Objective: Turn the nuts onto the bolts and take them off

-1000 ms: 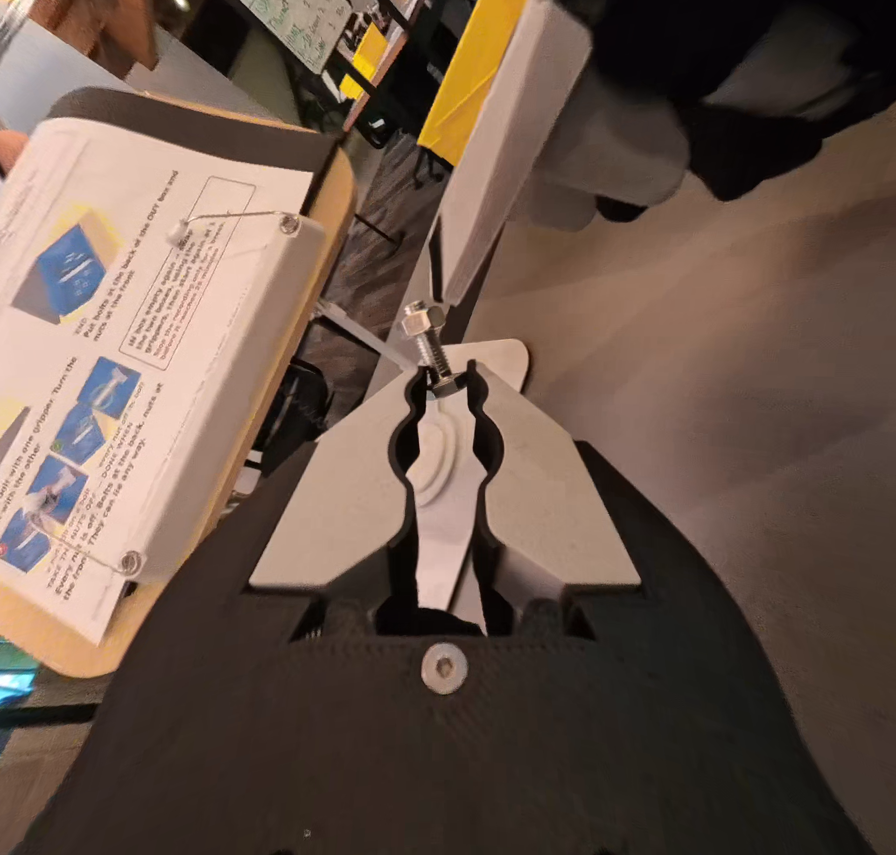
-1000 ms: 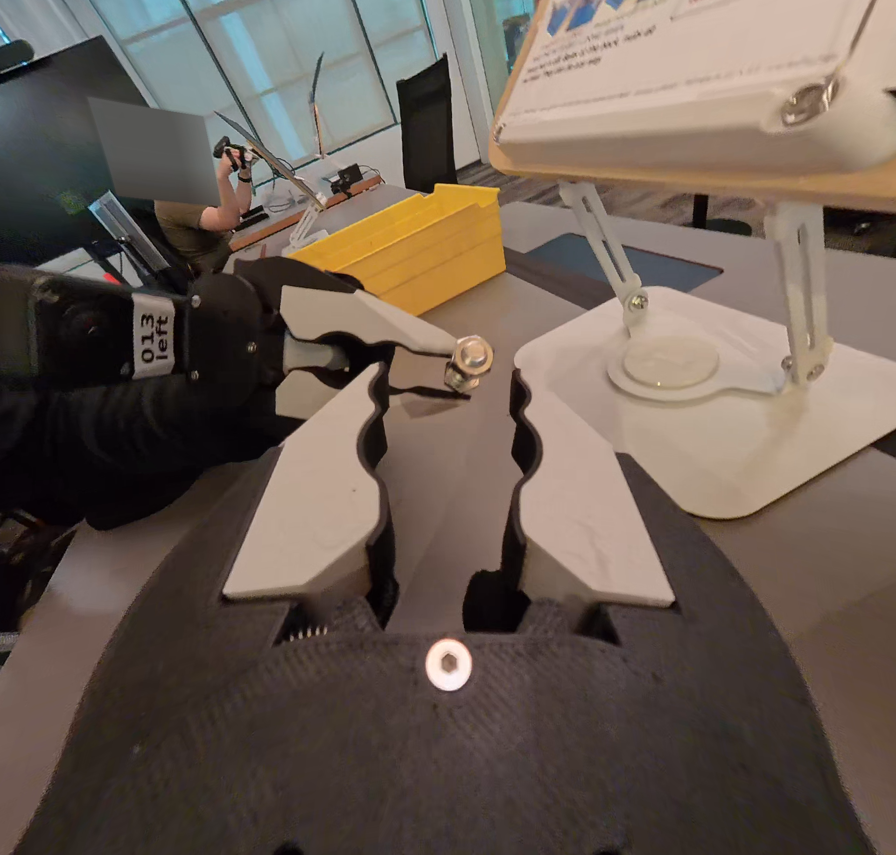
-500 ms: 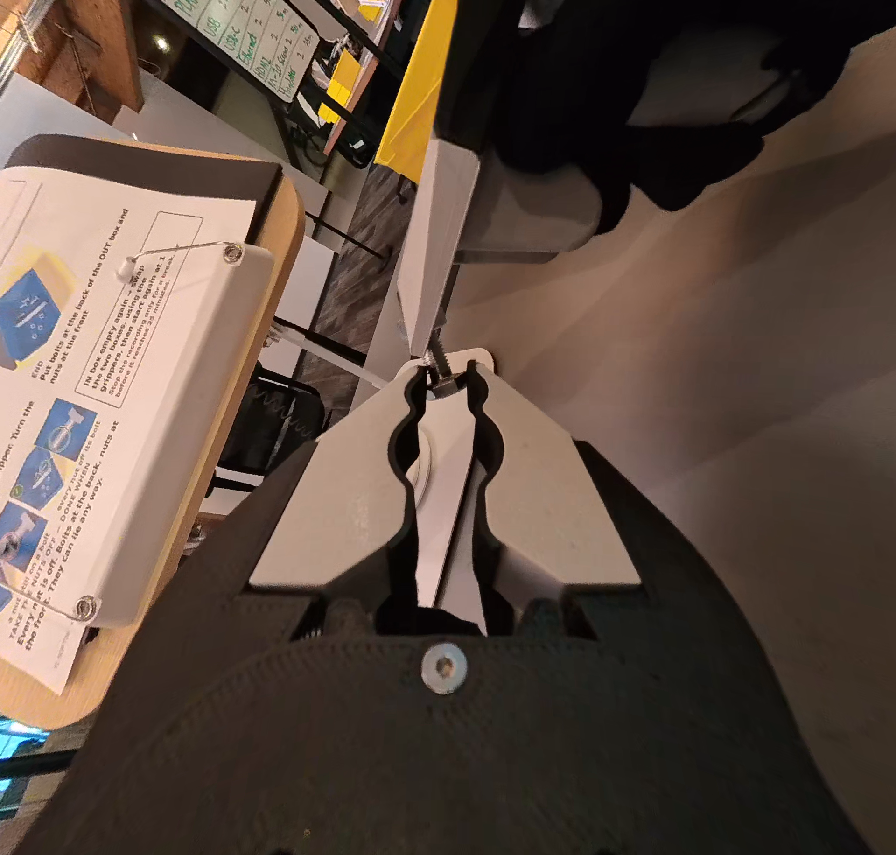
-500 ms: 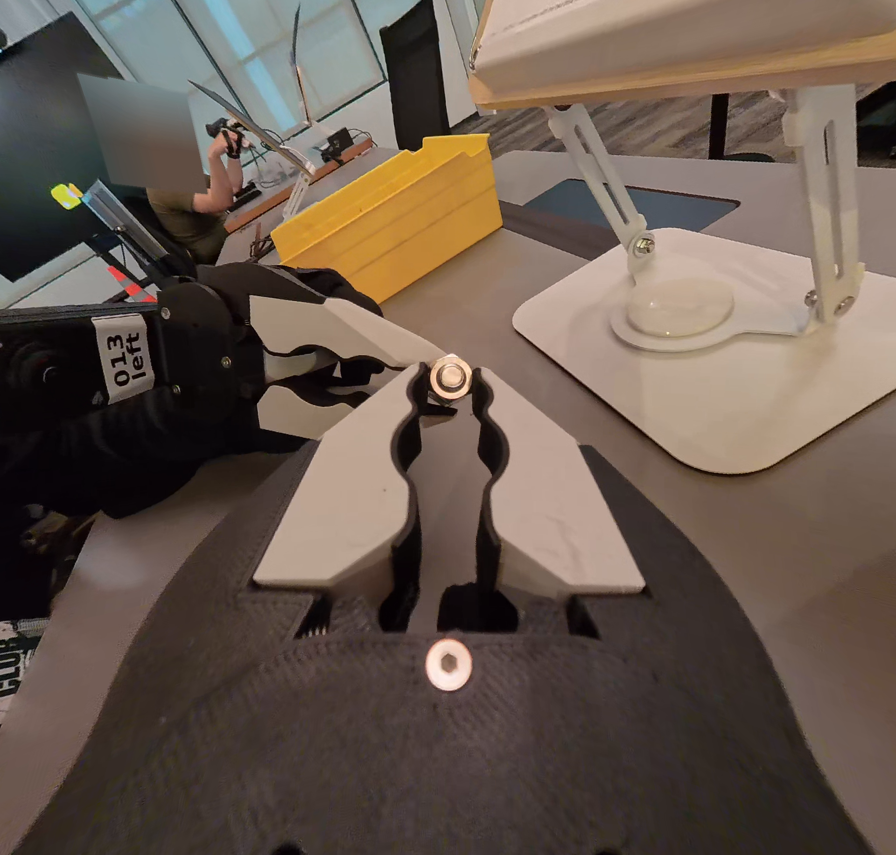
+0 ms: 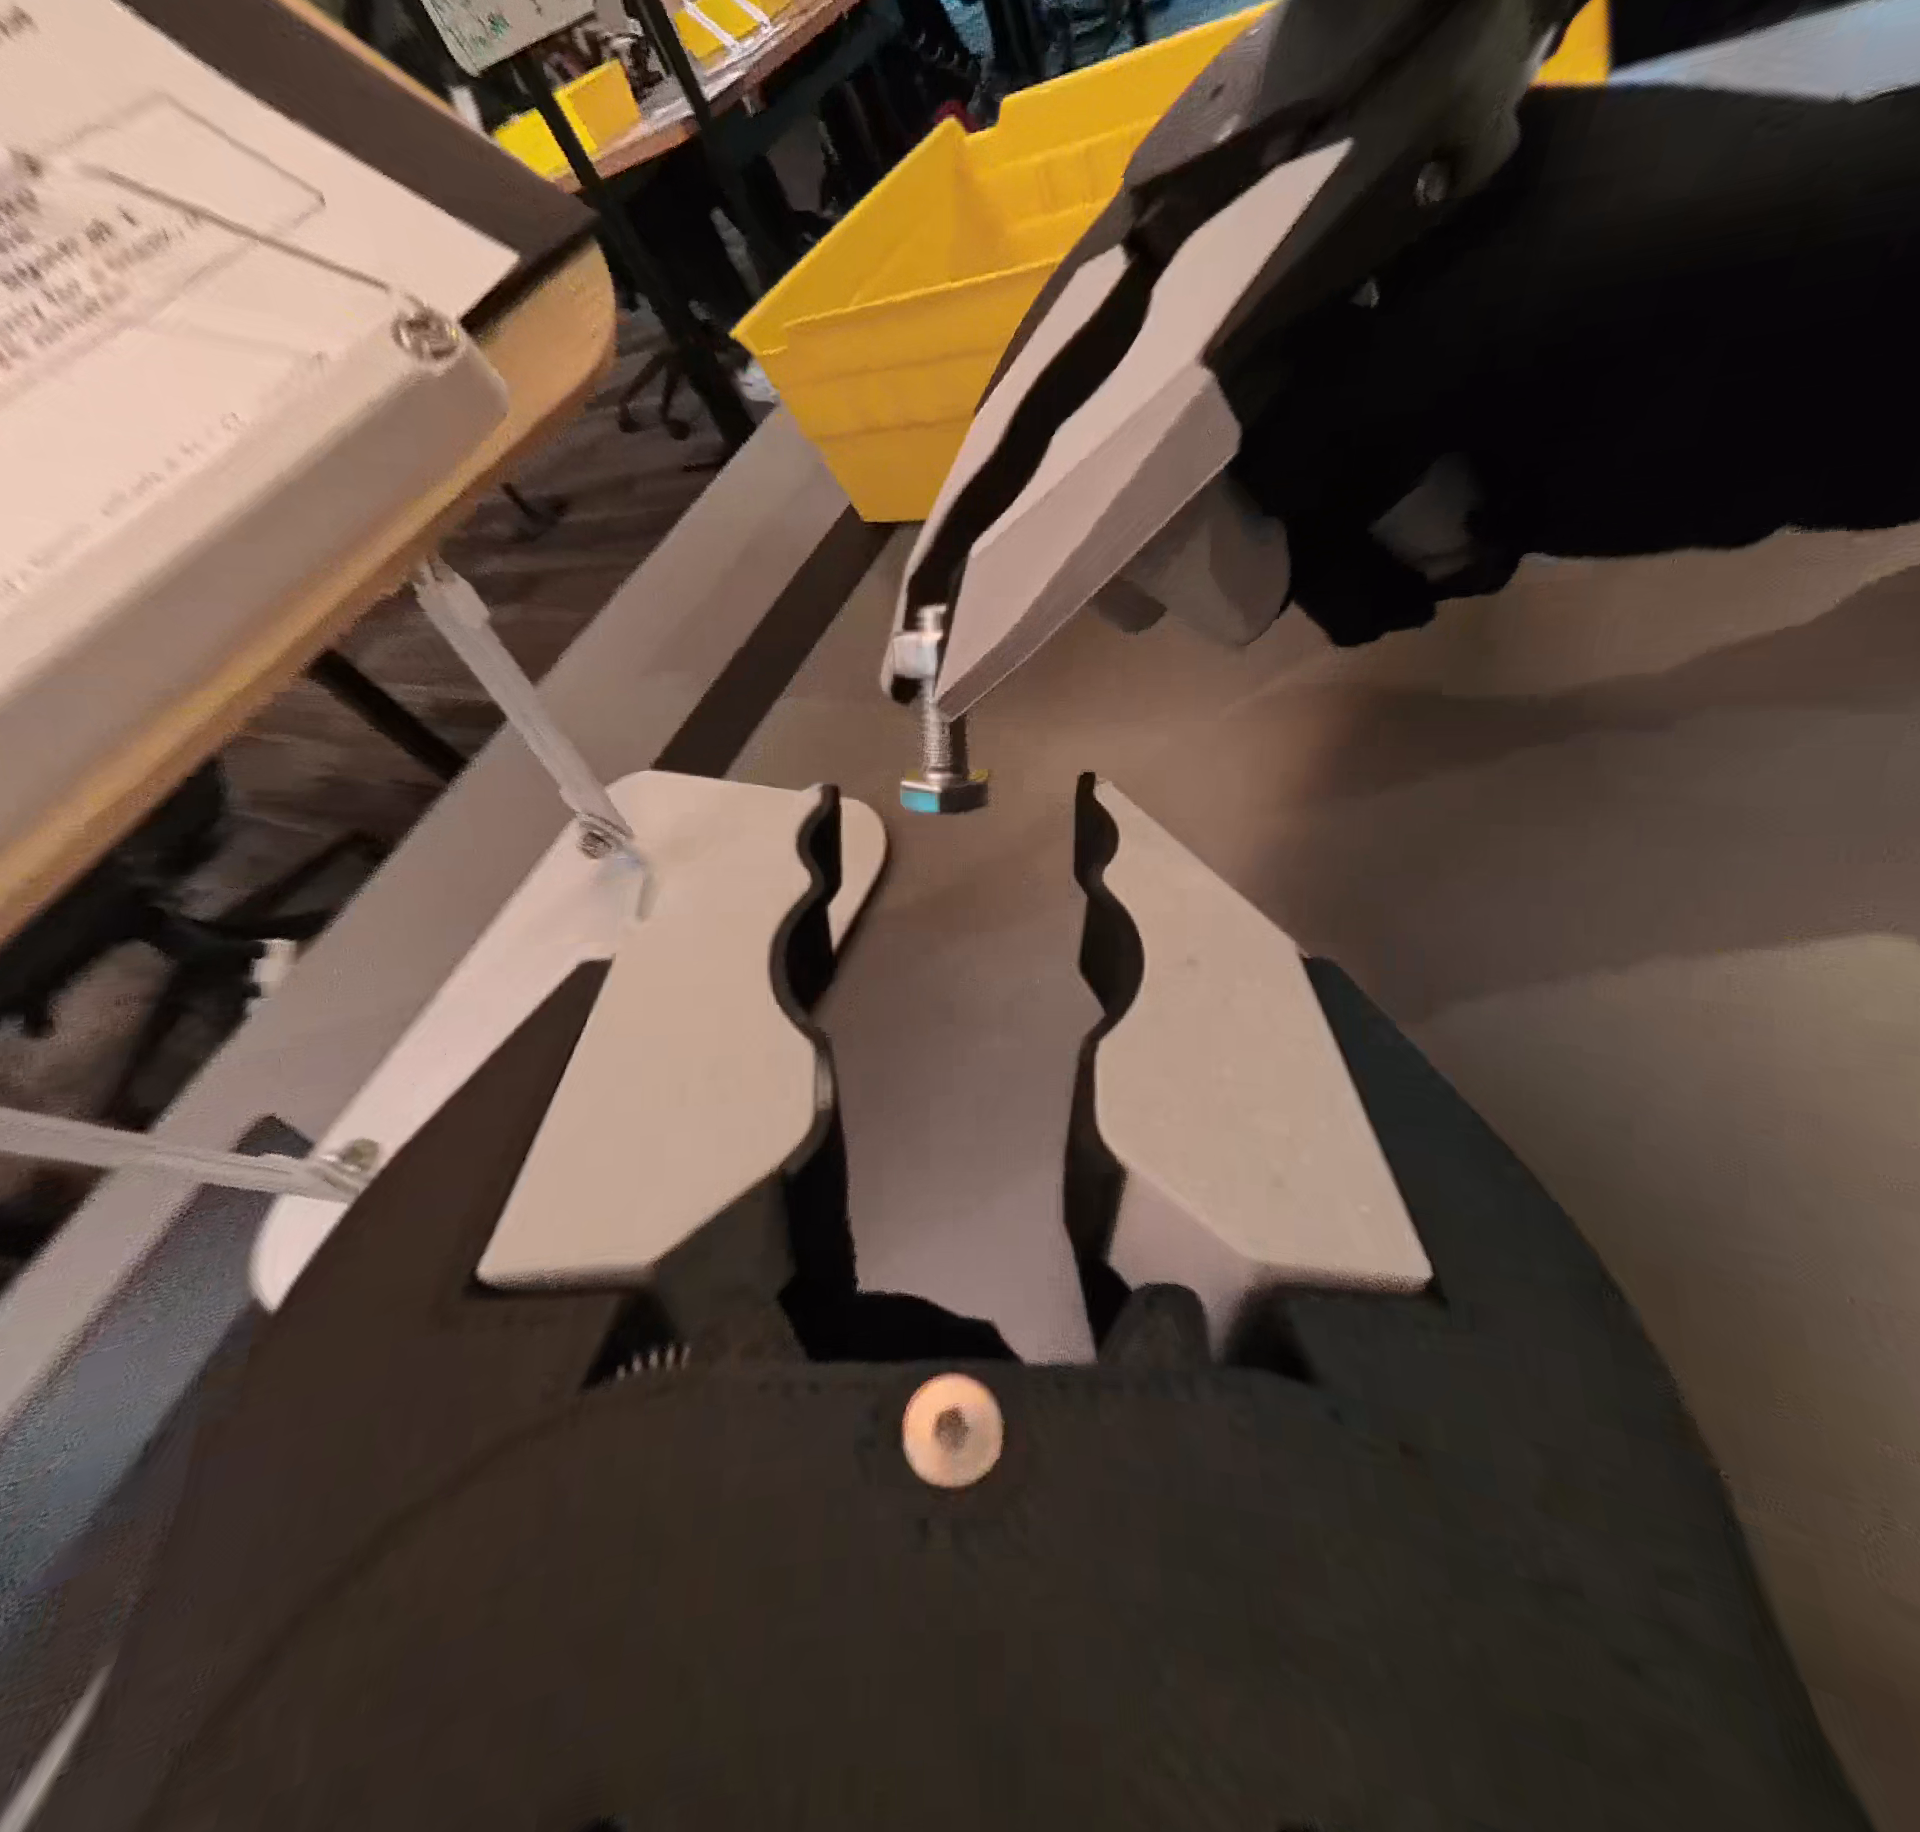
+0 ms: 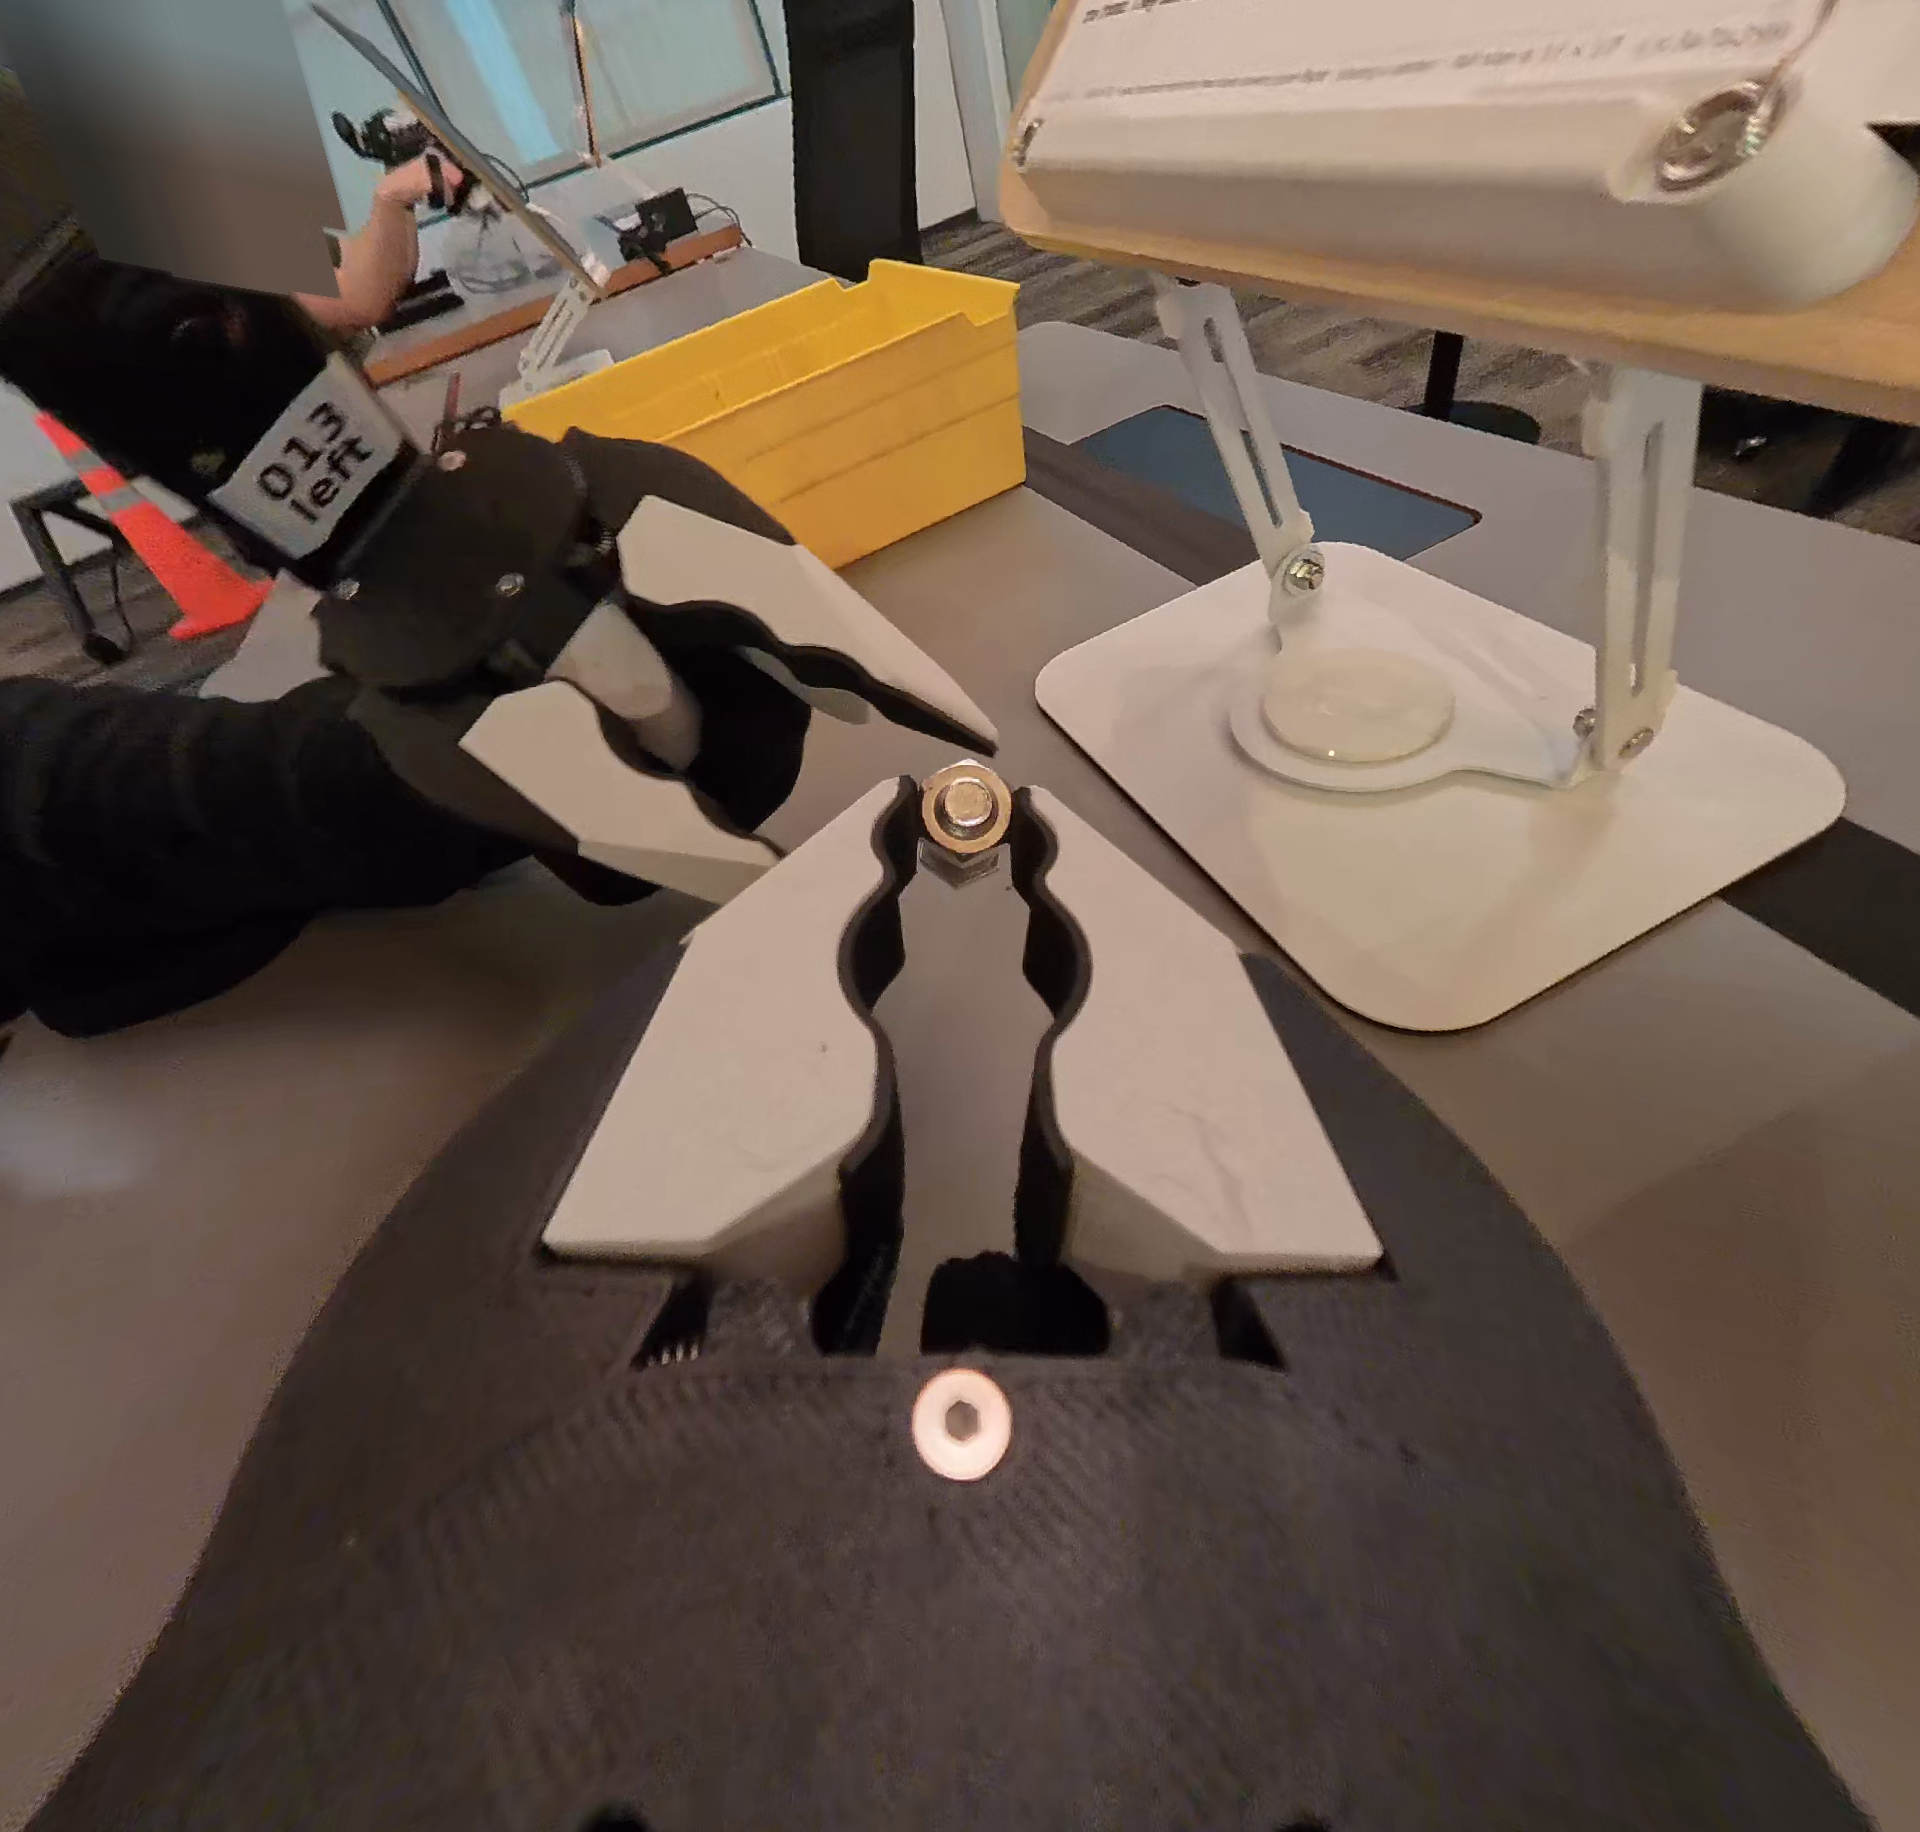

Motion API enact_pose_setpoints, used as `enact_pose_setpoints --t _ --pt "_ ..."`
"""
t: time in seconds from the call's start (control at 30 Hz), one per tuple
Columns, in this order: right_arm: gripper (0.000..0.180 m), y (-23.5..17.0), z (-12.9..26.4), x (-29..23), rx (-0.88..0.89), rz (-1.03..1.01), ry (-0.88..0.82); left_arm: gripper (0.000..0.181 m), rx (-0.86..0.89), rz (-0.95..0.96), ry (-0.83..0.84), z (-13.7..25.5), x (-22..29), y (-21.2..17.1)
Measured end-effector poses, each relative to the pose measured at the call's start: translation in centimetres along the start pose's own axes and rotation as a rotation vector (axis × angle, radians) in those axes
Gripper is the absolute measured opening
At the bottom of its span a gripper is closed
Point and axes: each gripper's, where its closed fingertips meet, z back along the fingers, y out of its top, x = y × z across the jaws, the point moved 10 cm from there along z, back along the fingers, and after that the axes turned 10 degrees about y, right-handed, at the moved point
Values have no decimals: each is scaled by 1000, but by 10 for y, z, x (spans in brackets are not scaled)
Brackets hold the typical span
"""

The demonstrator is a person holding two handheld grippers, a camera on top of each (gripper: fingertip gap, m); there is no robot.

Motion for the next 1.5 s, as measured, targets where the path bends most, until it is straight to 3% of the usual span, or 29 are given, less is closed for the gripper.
enact_pose_setpoints --t 0.03,0.53,0.7,0.8,1.5 --pt "16 1 -1 -2 -10 14 6 42 3 35 -15 0 -2 -2" --pt "15 -1 -9 -9 -54 52 42 17 41 160 -121 -3 -4 -16" --pt "15 0 -9 -10 -44 59 39 17 55 147 -108 -3 -3 -16" --pt "39 3 -8 -9 -11 52 27 16 57 140 -95 -2 -4 -16" --pt "40 7 -2 -8 64 52 72 16 167 289 -176 5 -11 -13"
